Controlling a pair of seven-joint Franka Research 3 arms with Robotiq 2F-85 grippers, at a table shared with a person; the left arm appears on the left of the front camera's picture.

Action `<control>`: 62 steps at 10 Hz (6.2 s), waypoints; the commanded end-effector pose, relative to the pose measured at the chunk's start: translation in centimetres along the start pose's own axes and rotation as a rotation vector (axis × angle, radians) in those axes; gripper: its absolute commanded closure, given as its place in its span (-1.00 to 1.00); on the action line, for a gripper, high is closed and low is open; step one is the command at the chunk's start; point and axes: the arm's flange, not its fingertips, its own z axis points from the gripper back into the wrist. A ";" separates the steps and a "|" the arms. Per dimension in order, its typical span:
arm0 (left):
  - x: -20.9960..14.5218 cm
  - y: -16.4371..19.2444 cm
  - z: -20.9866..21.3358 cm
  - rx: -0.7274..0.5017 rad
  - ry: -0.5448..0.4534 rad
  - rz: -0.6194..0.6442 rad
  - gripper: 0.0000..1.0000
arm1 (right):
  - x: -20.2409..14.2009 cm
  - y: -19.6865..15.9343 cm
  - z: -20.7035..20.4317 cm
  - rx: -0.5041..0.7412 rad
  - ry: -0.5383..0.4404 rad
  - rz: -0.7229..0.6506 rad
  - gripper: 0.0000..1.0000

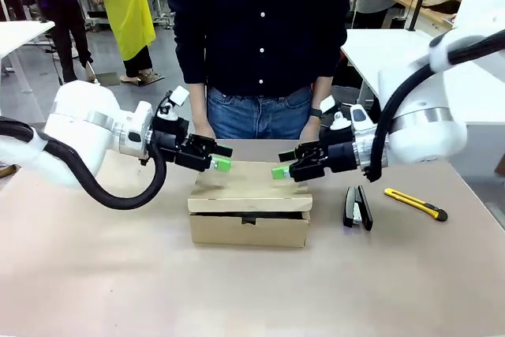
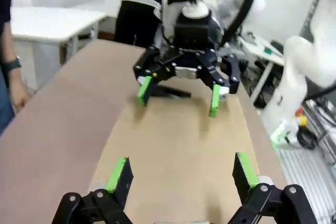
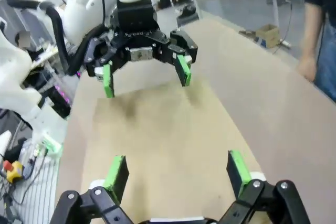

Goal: Pack the item into the box.
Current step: Close the Mailer Box.

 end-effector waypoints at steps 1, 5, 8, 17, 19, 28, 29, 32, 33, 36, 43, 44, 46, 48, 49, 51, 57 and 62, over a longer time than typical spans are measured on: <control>-0.9 0.7 0.4 -0.069 0.094 -0.049 -1.00 | -1.0 -1.0 -0.7 0.020 0.081 0.056 -1.00; -3.8 0.4 0.2 -0.113 0.192 -0.053 -1.00 | -3.2 0.0 -0.9 0.068 0.206 0.167 -1.00; -4.1 0.6 1.0 -0.054 0.165 -0.053 -1.00 | -2.4 0.4 -0.4 0.083 0.121 0.192 -1.00; -3.3 -6.3 19.7 0.155 -0.149 0.480 -1.00 | -3.8 3.8 24.5 -0.192 -0.336 -0.655 -1.00; -3.2 -5.8 18.3 0.145 -0.109 0.369 -1.00 | -2.1 1.6 23.1 -0.156 -0.244 -0.575 -1.00; -3.2 -5.8 18.3 0.145 -0.109 0.369 -1.00 | -2.1 1.6 23.1 -0.156 -0.244 -0.575 -1.00; -3.2 -5.8 18.3 0.145 -0.109 0.369 -1.00 | -2.1 1.6 23.1 -0.156 -0.244 -0.575 -1.00; -3.2 -5.8 18.3 0.145 -0.109 0.369 -1.00 | -2.1 1.6 23.1 -0.156 -0.244 -0.575 -1.00; -3.2 -5.8 18.3 0.145 -0.109 0.369 -1.00 | -2.1 1.6 23.1 -0.156 -0.244 -0.575 -1.00; -3.2 -5.8 18.3 0.145 -0.109 0.369 -1.00 | -2.1 1.6 23.1 -0.156 -0.244 -0.575 -1.00; -3.2 -5.8 18.3 0.145 -0.109 0.369 -1.00 | -2.1 1.6 23.1 -0.156 -0.244 -0.575 -1.00; -3.2 -5.8 18.3 0.145 -0.109 0.369 -1.00 | -2.1 1.6 23.1 -0.156 -0.244 -0.575 -1.00; -3.2 -5.8 18.3 0.145 -0.109 0.369 -1.00 | -2.1 1.6 23.1 -0.156 -0.244 -0.575 -1.00; -3.2 -5.8 18.3 0.145 -0.109 0.369 -1.00 | -2.1 1.6 23.1 -0.156 -0.244 -0.575 -1.00; -3.2 -5.8 18.3 0.145 -0.109 0.369 -1.00 | -2.1 1.6 23.1 -0.156 -0.244 -0.575 -1.00; -3.2 -5.8 18.3 0.145 -0.109 0.369 -1.00 | -2.1 1.6 23.1 -0.156 -0.244 -0.575 -1.00; -3.2 -5.8 18.3 0.145 -0.109 0.369 -1.00 | -2.1 1.6 23.1 -0.156 -0.244 -0.575 -1.00; -3.2 -5.8 18.3 0.145 -0.109 0.369 -1.00 | -2.1 1.6 23.1 -0.156 -0.244 -0.575 -1.00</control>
